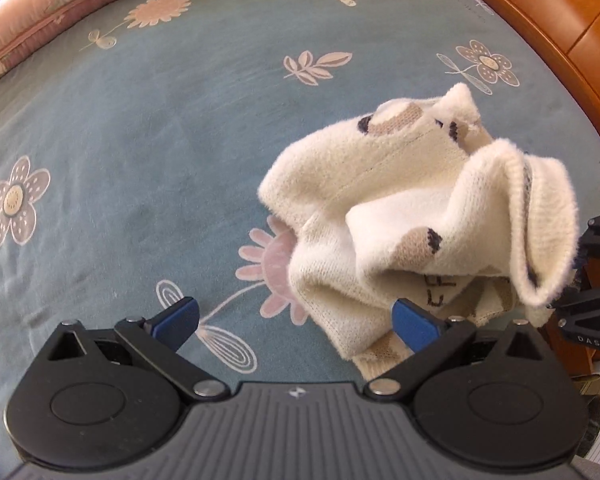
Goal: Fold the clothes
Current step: 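Lift the sweater with the right gripper while the left gripper approaches it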
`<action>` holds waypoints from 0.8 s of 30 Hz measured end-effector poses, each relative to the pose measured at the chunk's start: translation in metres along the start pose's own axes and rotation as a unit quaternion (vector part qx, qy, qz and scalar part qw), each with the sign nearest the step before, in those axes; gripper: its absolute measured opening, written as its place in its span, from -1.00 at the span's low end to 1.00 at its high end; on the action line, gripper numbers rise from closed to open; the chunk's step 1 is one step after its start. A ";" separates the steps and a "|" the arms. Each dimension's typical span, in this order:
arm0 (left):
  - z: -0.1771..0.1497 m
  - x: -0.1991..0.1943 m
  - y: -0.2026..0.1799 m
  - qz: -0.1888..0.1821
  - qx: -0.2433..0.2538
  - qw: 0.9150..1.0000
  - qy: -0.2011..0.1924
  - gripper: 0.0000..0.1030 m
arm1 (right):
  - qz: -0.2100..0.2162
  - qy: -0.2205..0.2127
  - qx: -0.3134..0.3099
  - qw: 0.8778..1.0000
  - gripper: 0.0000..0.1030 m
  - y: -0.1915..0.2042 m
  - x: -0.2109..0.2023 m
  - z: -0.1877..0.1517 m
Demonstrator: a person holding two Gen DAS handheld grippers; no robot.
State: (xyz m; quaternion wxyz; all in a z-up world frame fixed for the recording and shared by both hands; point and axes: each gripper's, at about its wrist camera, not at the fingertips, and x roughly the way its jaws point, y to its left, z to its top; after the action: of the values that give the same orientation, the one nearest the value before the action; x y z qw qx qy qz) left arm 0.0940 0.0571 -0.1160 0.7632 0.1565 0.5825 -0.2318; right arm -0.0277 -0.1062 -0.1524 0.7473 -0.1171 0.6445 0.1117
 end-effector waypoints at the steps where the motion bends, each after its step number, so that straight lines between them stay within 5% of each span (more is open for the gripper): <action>1: 0.009 0.000 0.001 0.001 0.022 1.000 -0.005 0.97 | 0.001 0.002 0.005 1.000 -0.39 -0.005 -0.001 -0.003; 6: 0.049 0.009 -0.027 -0.002 0.125 0.992 -0.036 0.95 | 0.012 -0.003 0.068 0.998 -0.39 -0.056 -0.011 -0.013; 13: 0.077 0.020 -0.084 -0.025 0.245 0.967 -0.065 0.95 | -0.030 -0.037 0.145 0.988 -0.38 -0.129 -0.031 -0.017; 19: 0.072 0.030 -0.106 -0.051 0.265 0.961 -0.055 0.95 | -0.005 -0.027 0.173 0.984 -0.37 -0.132 -0.016 -0.021; 24: 0.072 0.044 -0.098 -0.063 0.249 0.966 -0.028 0.97 | 0.013 -0.024 0.177 0.984 -0.33 -0.124 -0.011 -0.023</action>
State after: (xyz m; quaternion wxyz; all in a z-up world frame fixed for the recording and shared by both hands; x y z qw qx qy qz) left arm 0.1095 -0.0695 -0.1359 0.7003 0.2976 0.4934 -0.4214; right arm -0.0117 -0.2310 -0.1409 0.7698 0.0283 0.6376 0.0085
